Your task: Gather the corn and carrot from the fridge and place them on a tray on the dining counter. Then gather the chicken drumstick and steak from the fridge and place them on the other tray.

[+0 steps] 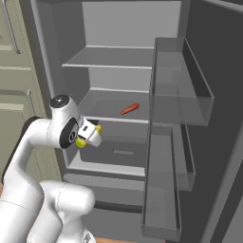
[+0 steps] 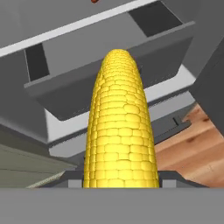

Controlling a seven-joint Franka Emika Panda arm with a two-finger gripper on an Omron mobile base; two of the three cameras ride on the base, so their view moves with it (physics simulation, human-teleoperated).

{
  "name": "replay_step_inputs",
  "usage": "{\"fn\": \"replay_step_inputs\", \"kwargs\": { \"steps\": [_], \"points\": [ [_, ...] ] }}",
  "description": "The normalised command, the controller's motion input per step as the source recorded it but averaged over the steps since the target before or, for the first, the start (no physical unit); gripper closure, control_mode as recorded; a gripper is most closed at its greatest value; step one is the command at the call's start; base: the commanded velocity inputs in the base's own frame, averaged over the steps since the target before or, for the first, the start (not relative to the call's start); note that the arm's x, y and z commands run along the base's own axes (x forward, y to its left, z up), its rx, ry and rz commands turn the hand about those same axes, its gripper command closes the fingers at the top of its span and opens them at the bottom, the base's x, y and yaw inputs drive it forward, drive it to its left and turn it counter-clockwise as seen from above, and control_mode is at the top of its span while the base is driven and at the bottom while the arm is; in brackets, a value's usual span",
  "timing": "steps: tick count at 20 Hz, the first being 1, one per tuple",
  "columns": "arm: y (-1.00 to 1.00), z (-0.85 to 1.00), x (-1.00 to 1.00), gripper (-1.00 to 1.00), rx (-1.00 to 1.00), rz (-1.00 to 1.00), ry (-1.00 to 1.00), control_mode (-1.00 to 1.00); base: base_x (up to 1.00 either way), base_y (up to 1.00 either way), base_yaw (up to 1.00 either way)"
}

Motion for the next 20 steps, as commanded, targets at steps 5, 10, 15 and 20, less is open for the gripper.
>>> {"fn": "replay_step_inputs", "kwargs": {
  "steps": [5, 10, 15, 20],
  "points": [
    [-0.02, 0.07, -0.04, 1.00, 0.24, 0.00, 0.04, -1.00, 0.00, 0.00, 0.00],
    [0.08, 0.00, 0.00, 1.00, -0.16, 0.00, 0.02, -1.00, 0.00, 0.00, 0.00],
    [0.03, -0.10, 0.00, 1.00, -0.09, 0.00, 0.01, -1.00, 0.00, 0.00, 0.00],
    [0.05, 0.00, -0.07, 1.00, 0.00, 0.00, 0.00, -1.00, 0.00, 0.00, 0.00]
  ]
}}
